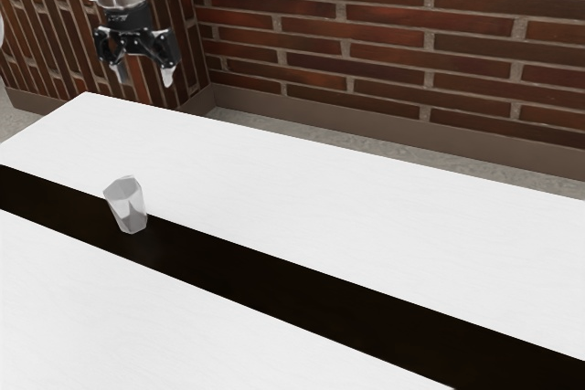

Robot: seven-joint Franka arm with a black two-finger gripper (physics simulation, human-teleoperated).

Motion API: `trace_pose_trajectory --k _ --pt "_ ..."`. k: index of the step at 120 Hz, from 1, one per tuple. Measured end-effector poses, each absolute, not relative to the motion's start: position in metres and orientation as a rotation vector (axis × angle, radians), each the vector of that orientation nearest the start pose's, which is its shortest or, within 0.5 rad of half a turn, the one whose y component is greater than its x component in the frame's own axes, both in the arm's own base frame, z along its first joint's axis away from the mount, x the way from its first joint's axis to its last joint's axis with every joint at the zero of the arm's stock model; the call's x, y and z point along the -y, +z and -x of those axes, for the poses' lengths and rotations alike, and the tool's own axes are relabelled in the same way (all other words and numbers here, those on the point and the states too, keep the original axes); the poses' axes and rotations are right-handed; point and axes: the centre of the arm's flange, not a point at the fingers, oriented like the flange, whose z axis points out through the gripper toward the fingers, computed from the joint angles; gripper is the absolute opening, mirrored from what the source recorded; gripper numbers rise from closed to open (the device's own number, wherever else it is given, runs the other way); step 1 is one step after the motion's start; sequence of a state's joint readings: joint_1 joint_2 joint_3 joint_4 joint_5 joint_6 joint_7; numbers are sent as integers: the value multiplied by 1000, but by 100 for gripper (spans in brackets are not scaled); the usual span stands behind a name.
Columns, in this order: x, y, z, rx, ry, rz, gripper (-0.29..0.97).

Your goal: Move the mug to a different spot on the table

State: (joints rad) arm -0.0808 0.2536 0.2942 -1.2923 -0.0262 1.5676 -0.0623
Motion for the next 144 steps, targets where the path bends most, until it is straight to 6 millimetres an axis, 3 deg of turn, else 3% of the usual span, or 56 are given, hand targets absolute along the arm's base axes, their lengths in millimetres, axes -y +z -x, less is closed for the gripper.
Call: trace_pose_trajectory --k 40,61,97,118,144 --pt "-210 603 -612 848 -159 2951 68" --pt "-238 597 -626 948 -179 2937 68" --pt "-247 569 -653 966 -111 2977 68" --pt "-249 526 -665 968 -10 3003 68" --pt "-264 467 -659 1007 114 3006 68"
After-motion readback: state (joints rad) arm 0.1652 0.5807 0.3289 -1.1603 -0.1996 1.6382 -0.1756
